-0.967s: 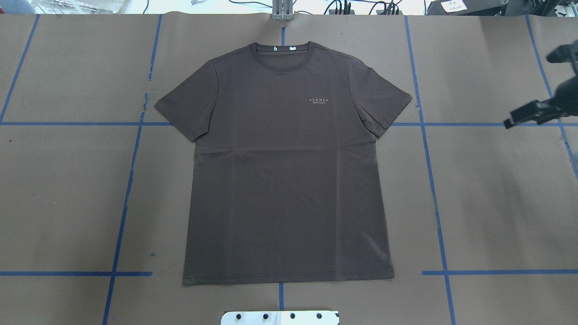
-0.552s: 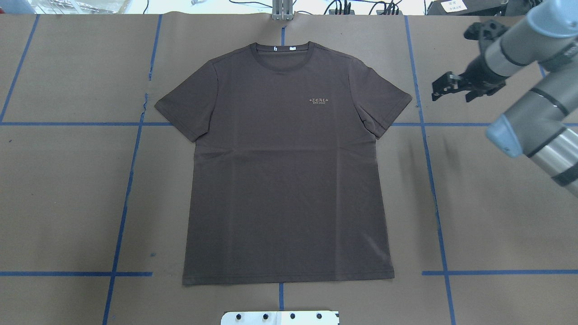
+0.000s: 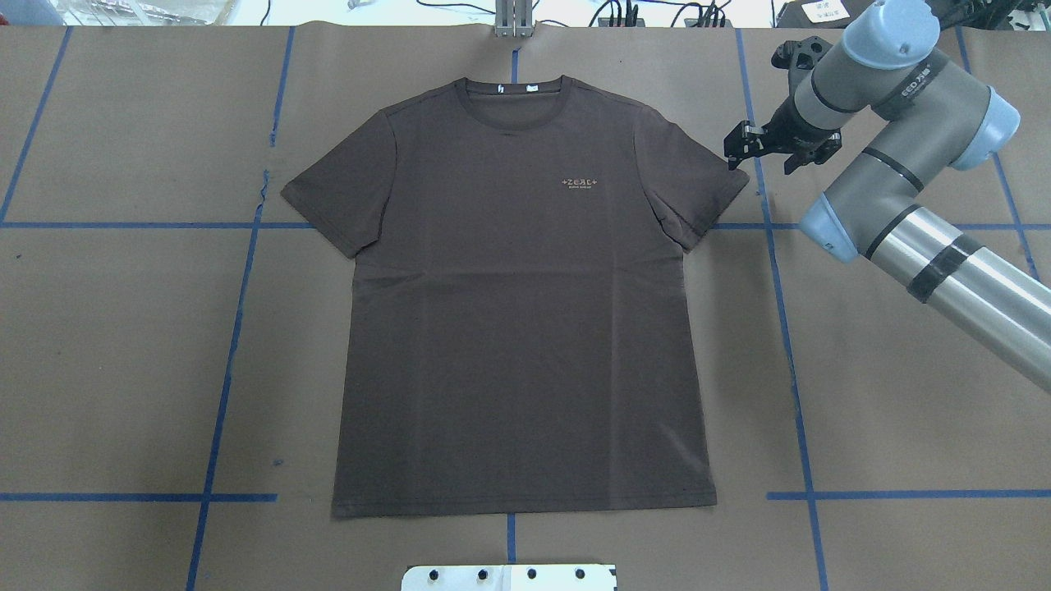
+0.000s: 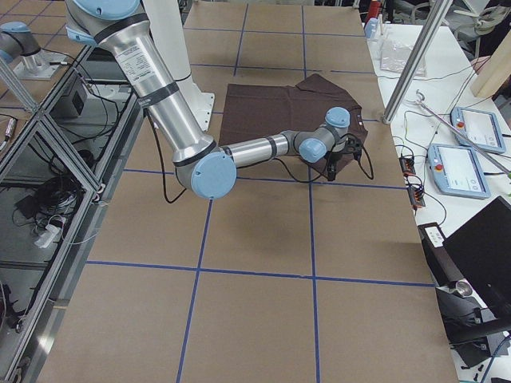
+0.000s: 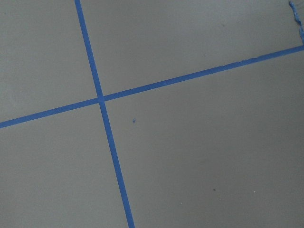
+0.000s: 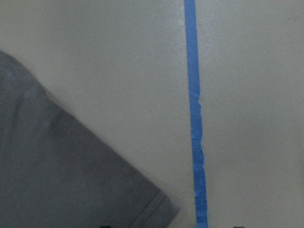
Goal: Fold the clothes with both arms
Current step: 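Move the right gripper to the sleeve nearest it and grasp it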
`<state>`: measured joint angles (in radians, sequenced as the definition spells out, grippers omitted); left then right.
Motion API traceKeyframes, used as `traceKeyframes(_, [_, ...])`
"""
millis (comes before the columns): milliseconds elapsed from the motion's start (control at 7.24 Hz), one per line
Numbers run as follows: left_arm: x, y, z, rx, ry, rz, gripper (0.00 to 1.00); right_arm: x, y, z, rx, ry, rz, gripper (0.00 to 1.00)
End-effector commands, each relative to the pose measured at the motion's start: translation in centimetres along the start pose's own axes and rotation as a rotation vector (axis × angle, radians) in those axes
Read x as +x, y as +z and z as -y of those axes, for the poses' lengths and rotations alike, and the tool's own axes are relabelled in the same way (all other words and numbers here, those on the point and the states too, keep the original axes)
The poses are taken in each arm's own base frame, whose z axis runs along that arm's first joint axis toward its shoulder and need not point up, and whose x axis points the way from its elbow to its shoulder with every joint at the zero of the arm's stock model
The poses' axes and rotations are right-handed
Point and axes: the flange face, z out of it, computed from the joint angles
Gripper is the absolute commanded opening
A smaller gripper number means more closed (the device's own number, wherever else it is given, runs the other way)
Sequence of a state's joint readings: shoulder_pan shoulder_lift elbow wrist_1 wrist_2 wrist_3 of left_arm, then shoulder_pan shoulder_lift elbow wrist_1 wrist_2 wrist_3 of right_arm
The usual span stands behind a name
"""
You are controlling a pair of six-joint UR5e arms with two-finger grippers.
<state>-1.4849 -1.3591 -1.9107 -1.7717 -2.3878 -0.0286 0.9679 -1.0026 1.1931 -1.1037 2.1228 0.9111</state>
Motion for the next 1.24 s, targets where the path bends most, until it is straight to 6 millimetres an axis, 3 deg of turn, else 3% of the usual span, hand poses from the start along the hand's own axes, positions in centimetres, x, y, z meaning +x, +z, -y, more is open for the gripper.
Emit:
traceKeyframes(0, [0.2, -0.2, 0.1, 0.005, 0.004, -0.001, 1.00, -0.5, 1.6, -0.3, -0.012, -0.006, -0.012, 0.73])
traceKeyframes(414, [0.4, -0.3, 0.1, 0.007, 0.010, -0.001, 1.00, -0.4, 3.0, -0.6, -0.019, -0.007, -0.035, 0.68])
traceKeyframes(691, [0.4, -0.4, 0.2, 0.008, 0.011, -0.001, 1.00, -1.0, 2.9, -0.3, -0.011, -0.010, -0.036, 0.61])
traceKeyframes(1105, [0.5, -0.4, 0.3, 0.010, 0.013, -0.001, 1.00, -0.7, 3.3, -0.2, -0.016, -0.002, -0.046, 0.20])
